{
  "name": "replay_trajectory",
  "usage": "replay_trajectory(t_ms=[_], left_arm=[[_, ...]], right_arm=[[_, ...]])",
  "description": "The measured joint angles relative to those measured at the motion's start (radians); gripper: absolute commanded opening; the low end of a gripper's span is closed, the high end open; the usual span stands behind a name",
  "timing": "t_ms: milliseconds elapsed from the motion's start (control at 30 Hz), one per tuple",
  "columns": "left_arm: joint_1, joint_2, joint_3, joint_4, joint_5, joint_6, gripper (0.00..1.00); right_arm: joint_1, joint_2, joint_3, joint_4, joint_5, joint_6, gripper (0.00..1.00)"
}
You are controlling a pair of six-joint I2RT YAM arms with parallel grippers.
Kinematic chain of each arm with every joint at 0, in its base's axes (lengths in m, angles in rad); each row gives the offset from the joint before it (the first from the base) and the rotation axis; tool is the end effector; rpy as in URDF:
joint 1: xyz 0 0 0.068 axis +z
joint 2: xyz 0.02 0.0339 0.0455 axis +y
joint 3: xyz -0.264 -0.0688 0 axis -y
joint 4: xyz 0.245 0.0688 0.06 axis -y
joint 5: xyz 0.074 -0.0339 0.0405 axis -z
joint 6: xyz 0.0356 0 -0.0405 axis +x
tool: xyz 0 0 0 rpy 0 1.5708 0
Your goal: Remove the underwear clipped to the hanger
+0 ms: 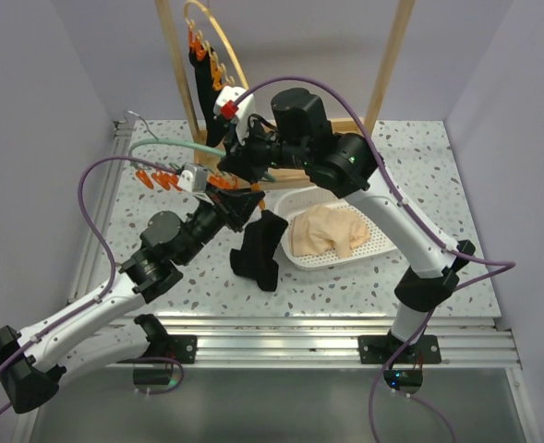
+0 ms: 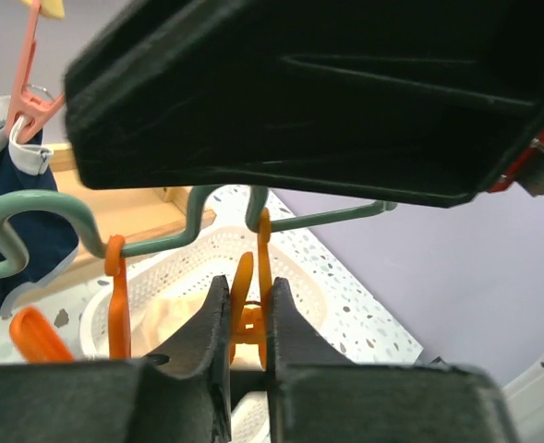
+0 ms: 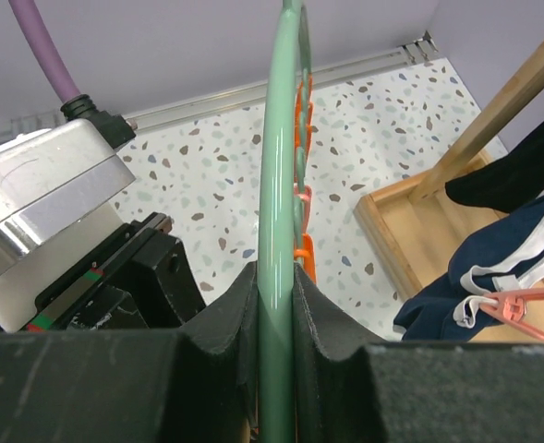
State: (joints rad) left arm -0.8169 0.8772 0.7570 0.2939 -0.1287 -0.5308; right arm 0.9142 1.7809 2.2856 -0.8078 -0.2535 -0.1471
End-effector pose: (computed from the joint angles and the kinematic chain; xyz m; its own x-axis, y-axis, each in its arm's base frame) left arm 0.1466 -0.1495 0.3656 -0.2202 -0.4989 -0.8382 0.6088 0.6011 -0.5177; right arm 0.2151 0.2938 0.5103 -0.0464 -0.2927 -0.9551 -0.9297 0.3623 -0.0658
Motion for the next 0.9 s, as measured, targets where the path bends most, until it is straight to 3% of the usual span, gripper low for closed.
replay_trajectory(t_ms=[67, 100, 167, 200, 267, 300, 433, 567, 900], left_arm=[[-0.001, 0.000, 0.001, 0.008, 0.006, 0.001, 0.00], [-0.002, -0.001, 0.001, 0.008, 0.008, 0.000, 0.06], [-0.002, -0.002, 0.001, 0.009, 0.012, 0.001, 0.26], [-0.002, -0.002, 0.001, 0.007, 0.012, 0.003, 0.41], [-0.002, -0.003, 0.000, -0.009, 0.006, 0.005, 0.54], [0.000, -0.004, 0.000, -0.013, 0.002, 0.005, 0.66], [-0.002, -0.036, 0.000, -0.038, 0.002, 0.018, 0.84], [-0.002, -0.109, -0.018, -0.059, 0.017, 0.038, 0.93], [-0.002, -0.274, -0.070, -0.246, 0.033, 0.151, 0.96]], right_arm=[[0.000, 0.000, -0.003, 0.011, 0.000, 0.000, 0.00], [0.000, 0.000, -0.004, 0.013, -0.001, 0.000, 0.00], [0.000, 0.000, -0.008, 0.015, 0.000, 0.000, 0.00], [0.000, 0.000, -0.009, 0.016, 0.000, 0.000, 0.00], [0.000, 0.000, -0.009, 0.014, 0.000, -0.001, 0.00], [0.000, 0.000, -0.009, 0.015, 0.000, -0.001, 0.00], [-0.007, -0.001, -0.021, 0.015, 0.001, -0.003, 0.00], [-0.035, -0.024, -0.075, 0.016, -0.003, -0.003, 0.00], [-0.159, -0.194, -0.282, 0.025, -0.038, -0.006, 0.00]])
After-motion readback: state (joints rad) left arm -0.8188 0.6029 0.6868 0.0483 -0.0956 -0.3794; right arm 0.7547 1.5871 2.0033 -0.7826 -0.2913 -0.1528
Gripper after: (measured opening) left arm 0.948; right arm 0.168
